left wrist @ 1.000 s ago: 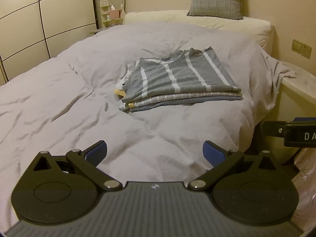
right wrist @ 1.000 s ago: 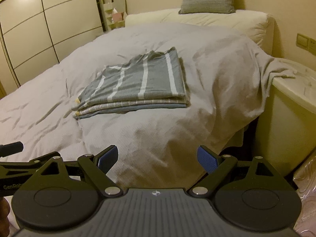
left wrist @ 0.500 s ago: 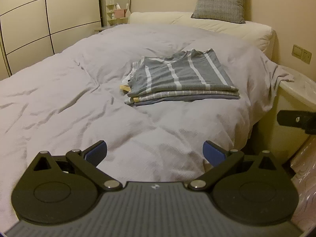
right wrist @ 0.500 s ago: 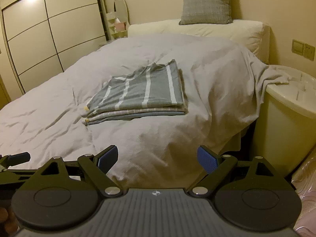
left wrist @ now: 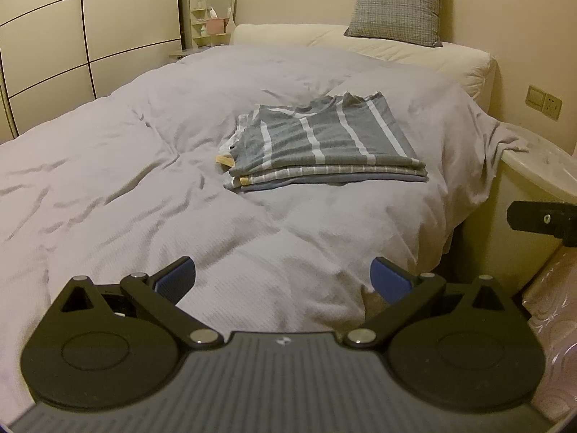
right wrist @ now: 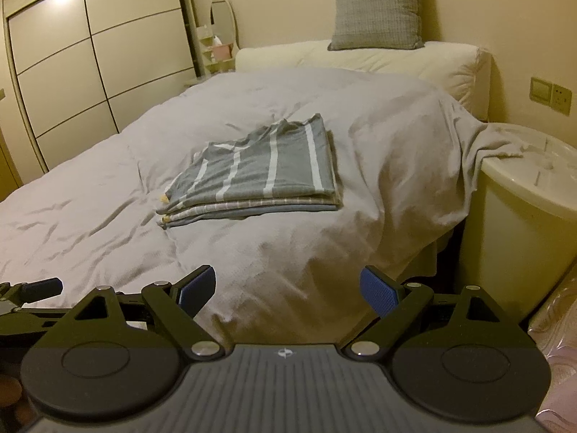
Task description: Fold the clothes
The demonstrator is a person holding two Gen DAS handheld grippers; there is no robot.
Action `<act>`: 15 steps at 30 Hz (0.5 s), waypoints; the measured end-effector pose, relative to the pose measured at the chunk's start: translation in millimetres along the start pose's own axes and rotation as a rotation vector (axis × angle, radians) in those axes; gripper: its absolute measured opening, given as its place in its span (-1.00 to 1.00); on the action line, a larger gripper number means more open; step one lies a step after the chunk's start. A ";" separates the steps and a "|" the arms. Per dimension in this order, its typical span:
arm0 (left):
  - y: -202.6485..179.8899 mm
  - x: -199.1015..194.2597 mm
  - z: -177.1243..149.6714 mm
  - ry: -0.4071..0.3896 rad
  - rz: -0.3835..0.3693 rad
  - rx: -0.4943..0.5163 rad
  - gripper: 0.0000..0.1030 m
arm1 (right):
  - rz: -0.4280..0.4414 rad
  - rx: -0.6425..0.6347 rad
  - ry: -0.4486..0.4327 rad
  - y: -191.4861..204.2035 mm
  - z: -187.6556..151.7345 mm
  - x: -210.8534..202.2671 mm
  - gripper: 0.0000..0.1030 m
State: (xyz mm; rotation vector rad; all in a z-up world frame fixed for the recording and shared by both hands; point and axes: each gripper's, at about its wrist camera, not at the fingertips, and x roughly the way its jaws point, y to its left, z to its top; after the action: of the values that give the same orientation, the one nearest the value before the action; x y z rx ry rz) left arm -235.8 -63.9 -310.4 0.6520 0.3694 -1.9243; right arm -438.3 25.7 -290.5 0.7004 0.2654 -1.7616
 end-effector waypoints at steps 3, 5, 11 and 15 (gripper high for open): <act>0.9 -0.4 0.3 -0.003 0.006 -0.002 0.98 | -0.001 -0.003 -0.001 -0.2 -0.4 0.2 0.73; 1.0 0.1 0.5 -0.002 0.011 -0.002 0.98 | -0.002 -0.003 0.000 -0.8 -0.9 0.6 0.73; -0.7 2.2 2.4 0.003 0.018 0.003 0.98 | -0.005 0.005 0.004 -3.9 -0.9 1.9 0.73; -2.4 3.6 3.1 0.004 0.021 0.007 0.98 | -0.004 0.009 0.004 -6.1 -0.2 2.6 0.73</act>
State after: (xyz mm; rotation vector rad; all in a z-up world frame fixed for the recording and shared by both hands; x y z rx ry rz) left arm -240.0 -67.1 -310.1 0.6620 0.3575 -1.9047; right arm -444.3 25.6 -293.2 0.7104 0.2612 -1.7665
